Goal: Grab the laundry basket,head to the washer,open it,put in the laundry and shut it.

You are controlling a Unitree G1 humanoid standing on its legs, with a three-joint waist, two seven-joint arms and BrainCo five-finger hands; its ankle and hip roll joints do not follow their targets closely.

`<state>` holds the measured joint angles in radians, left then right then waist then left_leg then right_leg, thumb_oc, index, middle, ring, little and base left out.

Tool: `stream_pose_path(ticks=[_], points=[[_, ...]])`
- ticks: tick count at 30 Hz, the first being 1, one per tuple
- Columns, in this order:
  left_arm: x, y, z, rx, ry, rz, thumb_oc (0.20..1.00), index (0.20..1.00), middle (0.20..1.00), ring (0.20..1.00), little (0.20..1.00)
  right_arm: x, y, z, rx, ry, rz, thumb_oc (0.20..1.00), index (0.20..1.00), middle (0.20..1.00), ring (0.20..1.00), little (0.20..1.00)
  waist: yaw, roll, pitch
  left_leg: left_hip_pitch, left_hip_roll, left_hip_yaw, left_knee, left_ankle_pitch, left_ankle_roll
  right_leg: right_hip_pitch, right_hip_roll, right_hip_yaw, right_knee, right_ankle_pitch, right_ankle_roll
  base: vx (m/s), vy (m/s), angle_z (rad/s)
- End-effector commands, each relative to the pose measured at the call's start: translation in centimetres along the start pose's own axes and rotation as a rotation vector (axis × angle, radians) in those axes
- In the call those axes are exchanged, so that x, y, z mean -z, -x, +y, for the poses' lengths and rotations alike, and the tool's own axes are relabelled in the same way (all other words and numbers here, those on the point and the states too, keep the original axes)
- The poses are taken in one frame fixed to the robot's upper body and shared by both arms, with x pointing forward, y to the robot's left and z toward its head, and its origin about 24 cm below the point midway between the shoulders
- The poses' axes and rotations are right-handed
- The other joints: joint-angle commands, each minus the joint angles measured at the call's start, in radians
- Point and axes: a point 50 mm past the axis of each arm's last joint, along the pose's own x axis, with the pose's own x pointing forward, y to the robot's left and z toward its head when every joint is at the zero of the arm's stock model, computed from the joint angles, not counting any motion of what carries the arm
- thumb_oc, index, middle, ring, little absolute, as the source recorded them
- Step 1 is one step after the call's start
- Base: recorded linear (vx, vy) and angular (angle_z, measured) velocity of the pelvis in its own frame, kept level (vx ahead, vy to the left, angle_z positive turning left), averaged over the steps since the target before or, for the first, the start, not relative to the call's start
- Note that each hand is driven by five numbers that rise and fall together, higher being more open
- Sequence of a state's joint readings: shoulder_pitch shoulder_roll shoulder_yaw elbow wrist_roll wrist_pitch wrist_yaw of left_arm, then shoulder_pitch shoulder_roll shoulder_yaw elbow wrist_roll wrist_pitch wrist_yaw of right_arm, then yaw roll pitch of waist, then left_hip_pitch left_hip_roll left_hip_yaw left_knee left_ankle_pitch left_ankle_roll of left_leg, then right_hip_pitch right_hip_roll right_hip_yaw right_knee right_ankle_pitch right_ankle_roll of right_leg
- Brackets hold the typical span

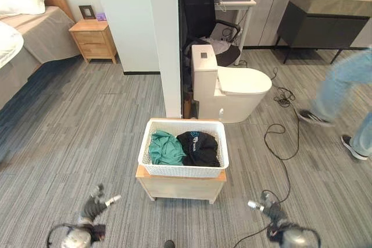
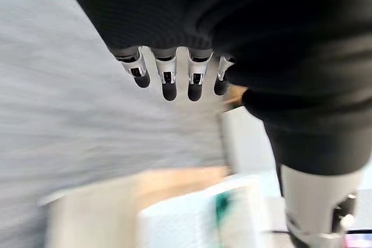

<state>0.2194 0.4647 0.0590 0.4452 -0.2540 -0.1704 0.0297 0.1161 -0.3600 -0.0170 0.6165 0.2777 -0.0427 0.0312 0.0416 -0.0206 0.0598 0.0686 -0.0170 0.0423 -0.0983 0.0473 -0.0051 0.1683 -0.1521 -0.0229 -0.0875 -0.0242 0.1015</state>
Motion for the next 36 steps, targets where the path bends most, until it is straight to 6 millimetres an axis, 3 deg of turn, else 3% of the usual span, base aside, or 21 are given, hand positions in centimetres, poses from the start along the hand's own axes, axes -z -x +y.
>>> stream_pose_path(ticks=[1,6,7,8,9,11,12,13,14,15,17,23,30,36], points=[[-3.1,-1.1,0.9,-0.112,-0.172,-0.114,1.000,1.000,1.000,1.000,1.000,-4.5,0.0,-2.3,0.088,0.010,-0.187,1.000,1.000,1.000,1.000,1.000,0.012,0.006,-0.037,-0.035,0.061,-0.055,0.011,-0.056,-0.015,-0.073,-0.035,0.000,0.047,0.008,0.047,0.06,0.080,-0.08],[-9.6,-3.0,0.7,-0.108,-0.241,-0.321,1.000,1.000,1.000,1.000,1.000,-10.4,-0.5,-2.2,0.084,-0.003,-0.380,1.000,1.000,1.000,1.000,1.000,0.011,-0.006,-0.015,-0.074,0.062,-0.052,0.011,-0.055,-0.016,-0.112,-0.035,-0.003,0.028,0.023,0.051,-0.06,0.036,-0.05],[-12.9,-4.5,-0.3,-0.094,-0.246,-0.397,1.000,1.000,1.000,1.000,1.000,-14.2,-1.3,-1.2,0.052,-0.001,-0.471,1.000,1.000,1.000,1.000,1.000,0.013,-0.012,0.031,-0.129,0.067,-0.058,0.011,-0.039,-0.017,-0.165,-0.030,-0.001,0.032,0.036,0.051,-0.25,0.005,-0.03],[-13.2,-4.6,-0.3,-0.095,-0.244,-0.403,1.000,1.000,1.000,1.000,1.000,-14.5,-1.4,-1.2,0.054,-0.004,-0.476,1.000,1.000,1.000,1.000,1.000,0.014,-0.012,0.032,-0.135,0.067,-0.058,0.011,-0.037,-0.017,-0.173,-0.029,-0.001,0.035,0.036,0.051,-0.32,-0.015,0.00],[-14.6,-5.2,-0.7,-0.097,-0.236,-0.431,1.000,1.000,1.000,1.000,1.000,-16.2,-1.6,-0.4,0.032,0.008,-0.509,1.000,1.000,1.000,1.000,1.000,0.017,-0.015,0.050,-0.160,0.070,-0.059,0.012,-0.028,-0.018,-0.198,-0.026,-0.001,0.038,0.042,0.049,-0.20,-0.027,0.03],[-18.0,-6.7,-2.0,-0.090,-0.196,-0.476,1.000,1.000,1.000,1.000,1.000,-20.2,-1.8,0.8,0.000,0.062,-0.592,1.000,1.000,1.000,1.000,1.000,0.021,-0.021,0.092,-0.216,0.073,-0.062,0.016,-0.008,-0.021,-0.254,-0.020,-0.008,0.048,0.058,0.045,-0.30,-0.036,0.01],[-21.2,-7.6,-3.2,-0.072,-0.158,-0.531,1.000,1.000,1.000,1.000,1.000,-23.3,-1.7,2.1,-0.019,0.090,-0.660,1.000,1.000,1.000,1.000,1.000,0.024,-0.023,0.123,-0.261,0.074,-0.068,0.019,0.012,-0.025,-0.295,-0.016,-0.013,0.053,0.074,0.042,-0.23,-0.024,-0.01],[-21.4,-7.7,-3.2,-0.073,-0.156,-0.535,1.000,1.000,1.000,1.000,1.000,-23.5,-1.7,2.1,-0.017,0.089,-0.664,1.000,1.000,1.000,1.000,1.000,0.024,-0.023,0.125,-0.265,0.074,-0.068,0.019,0.013,-0.025,-0.298,-0.016,-0.014,0.054,0.075,0.042,-0.24,-0.026,0.01],[-24.1,-8.4,-4.2,-0.053,-0.104,-0.558,1.000,1.000,1.000,1.000,1.000,-26.3,-1.4,3.1,-0.032,0.093,-0.719,1.000,1.000,1.000,1.000,1.000,0.021,-0.022,0.154,-0.295,0.073,-0.071,0.018,0.030,-0.032,-0.324,-0.013,-0.022,0.051,0.089,0.042,-0.11,-0.008,-0.01],[-24.4,-8.4,-4.2,-0.054,-0.103,-0.563,1.000,1.000,1.000,1.000,1.000,-26.5,-1.4,3.1,-0.030,0.091,-0.723,1.000,1.000,1.000,1.000,1.000,0.021,-0.022,0.157,-0.298,0.073,-0.072,0.019,0.031,-0.032,-0.326,-0.013,-0.023,0.051,0.090,0.042,-0.14,-0.010,0.02],[-27.3,-8.8,-5.1,-0.034,-0.068,-0.589,1.000,1.000,1.000,1.000,1.000,-28.9,-0.9,4.0,-0.048,0.070,-0.772,1.000,1.000,1.000,1.000,1.000,0.018,-0.018,0.191,-0.337,0.071,-0.079,0.020,0.049,-0.041,-0.354,-0.011,-0.031,0.043,0.102,0.041,-0.11,-0.010,0.02],[-32.2,-8.9,-5.7,-0.053,-0.090,-0.637,1.000,1.000,1.000,1.000,1.000,-32.5,0.2,4.4,-0.037,0.050,-0.849,1.000,1.000,1.000,1.000,1.000,0.013,-0.010,0.236,-0.386,0.078,-0.085,0.021,0.073,-0.057,-0.395,-0.006,-0.042,0.039,0.115,0.042,-0.05,-0.014,0.09],[-34.4,-8.8,-5.5,-0.120,-0.167,-0.659,1.000,1.000,1.000,1.000,1.000,-33.5,1.1,2.6,0.027,0.004,-0.911,1.000,1.000,1.000,1.000,1.000,0.000,-0.008,0.250,-0.400,0.081,-0.089,0.017,0.078,-0.064,-0.407,-0.004,-0.052,0.029,0.120,0.045,-0.01,-0.005,0.02],[-35.7,-9.0,-3.7,-0.232,-0.260,-0.644,1.000,1.000,1.000,1.000,1.000,-34.4,1.0,0.8,0.079,0.007,-0.906,1.000,1.000,1.000,1.000,1.000,-0.012,-0.004,0.262,-0.399,0.084,-0.081,0.015,0.076,-0.065,-0.421,-0.008,-0.048,0.037,0.120,0.047,-0.01,0.001,0.03]])
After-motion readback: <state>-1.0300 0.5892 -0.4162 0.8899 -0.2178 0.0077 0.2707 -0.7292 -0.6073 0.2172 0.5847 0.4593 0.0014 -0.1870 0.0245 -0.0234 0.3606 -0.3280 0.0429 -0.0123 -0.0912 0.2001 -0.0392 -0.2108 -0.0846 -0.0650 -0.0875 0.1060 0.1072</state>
